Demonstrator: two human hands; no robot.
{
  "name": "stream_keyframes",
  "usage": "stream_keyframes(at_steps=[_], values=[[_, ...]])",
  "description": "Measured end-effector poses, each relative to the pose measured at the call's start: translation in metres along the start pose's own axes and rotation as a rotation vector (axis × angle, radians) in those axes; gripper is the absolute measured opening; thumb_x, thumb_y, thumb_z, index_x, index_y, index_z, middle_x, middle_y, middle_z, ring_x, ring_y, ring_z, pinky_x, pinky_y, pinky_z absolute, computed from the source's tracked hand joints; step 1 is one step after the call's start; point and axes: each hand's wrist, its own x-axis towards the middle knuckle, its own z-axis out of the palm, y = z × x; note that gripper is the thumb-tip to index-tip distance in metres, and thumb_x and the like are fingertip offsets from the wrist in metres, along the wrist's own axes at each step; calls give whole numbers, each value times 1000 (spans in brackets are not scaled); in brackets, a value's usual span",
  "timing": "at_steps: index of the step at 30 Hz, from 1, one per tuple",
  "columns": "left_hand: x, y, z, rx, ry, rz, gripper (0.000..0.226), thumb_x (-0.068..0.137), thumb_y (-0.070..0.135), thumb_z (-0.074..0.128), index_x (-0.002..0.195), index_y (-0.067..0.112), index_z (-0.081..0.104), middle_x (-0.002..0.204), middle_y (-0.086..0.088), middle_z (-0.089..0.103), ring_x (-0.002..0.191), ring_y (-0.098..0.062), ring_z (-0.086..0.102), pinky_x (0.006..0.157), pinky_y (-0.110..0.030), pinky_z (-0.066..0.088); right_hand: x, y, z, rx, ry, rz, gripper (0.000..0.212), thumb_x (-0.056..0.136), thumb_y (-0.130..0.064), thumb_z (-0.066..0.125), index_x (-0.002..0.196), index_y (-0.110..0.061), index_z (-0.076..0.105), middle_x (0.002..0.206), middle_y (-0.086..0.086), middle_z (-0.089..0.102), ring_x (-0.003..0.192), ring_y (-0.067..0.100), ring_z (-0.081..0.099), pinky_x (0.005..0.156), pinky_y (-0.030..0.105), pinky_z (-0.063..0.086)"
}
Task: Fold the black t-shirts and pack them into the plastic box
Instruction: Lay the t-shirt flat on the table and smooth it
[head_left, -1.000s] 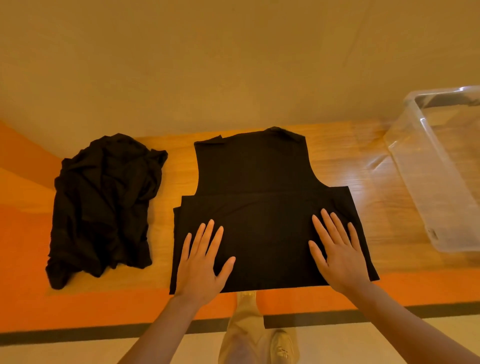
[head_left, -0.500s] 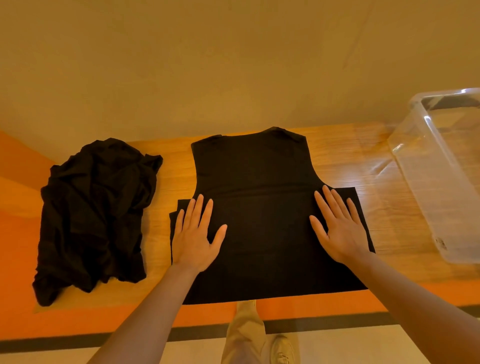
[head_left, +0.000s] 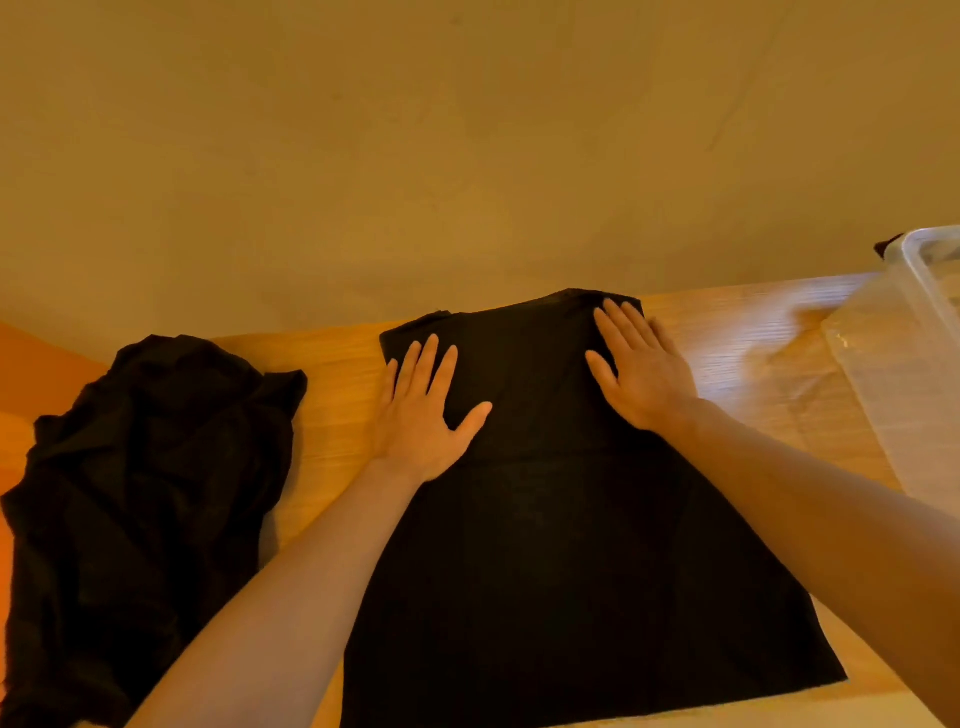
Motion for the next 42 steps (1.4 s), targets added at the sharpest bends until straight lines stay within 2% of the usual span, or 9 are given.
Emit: stream_keyframes(at_steps=[7,11,13,19,25,30,35,37,42], values=[[-19,3,10,5,18,83,86,85,79,14,154,29,1,162,1,-8,147,-17,-15,121,-43,-3,-31,12,5,34,25,91,72,92,-59,4,154,-22,3,161,-6,-5,146,9,-14,119,41,-8],[-23,5,10,-36,31,68,83,87,77,17,154,30,2,161,1,-9,147,-15,-16,120,-42,-5,-55,11,4,-8,108,94,69,96,-55,13,152,-15,24,160,1,15,148,16,6,119,45,-4],[-14,3,5,-62,65,54,79,90,73,17,154,27,6,162,0,-4,148,-16,-13,121,-42,-3,-47,8,-1,7,134,51,66,97,-51,16,151,-15,27,159,1,20,147,17,14,119,44,-2],[26,-5,1,-4,13,12,81,88,72,8,154,27,1,162,-1,-7,147,-17,-14,120,-41,-8,-2,11,2,22,25,10,72,92,-59,2,154,-23,3,162,-5,-2,147,10,-9,119,39,-10],[26,-5,1,-24,62,1,82,88,73,11,155,25,2,162,-3,-5,148,-19,-12,120,-42,-7,6,15,-7,14,41,-5,73,93,-62,3,154,-22,4,162,-3,-3,147,12,-11,118,39,-13],[-4,-2,-12,-174,194,49,67,98,56,14,154,20,14,162,-3,5,149,-17,-3,121,-40,-2,-43,1,-21,150,143,-45,62,100,-51,15,154,-20,12,161,-3,5,148,11,-4,121,40,-3],[-76,-7,2,-140,60,306,61,100,52,25,153,21,22,162,0,11,149,-14,3,120,-44,8,-123,-4,-6,88,19,-217,58,101,-49,23,153,-23,18,161,-4,10,148,11,1,120,43,4],[-96,-10,13,-60,14,277,64,99,57,23,153,22,20,162,1,10,149,-15,3,119,-46,12,-141,-1,8,35,-32,-226,59,100,-51,22,153,-26,17,161,-3,11,148,12,2,120,45,6],[-118,1,20,10,12,205,69,97,61,23,154,22,16,162,-1,8,149,-16,1,120,-43,4,-156,2,19,-33,-34,-199,59,100,-52,22,153,-26,18,161,-4,10,149,13,2,119,48,11]])
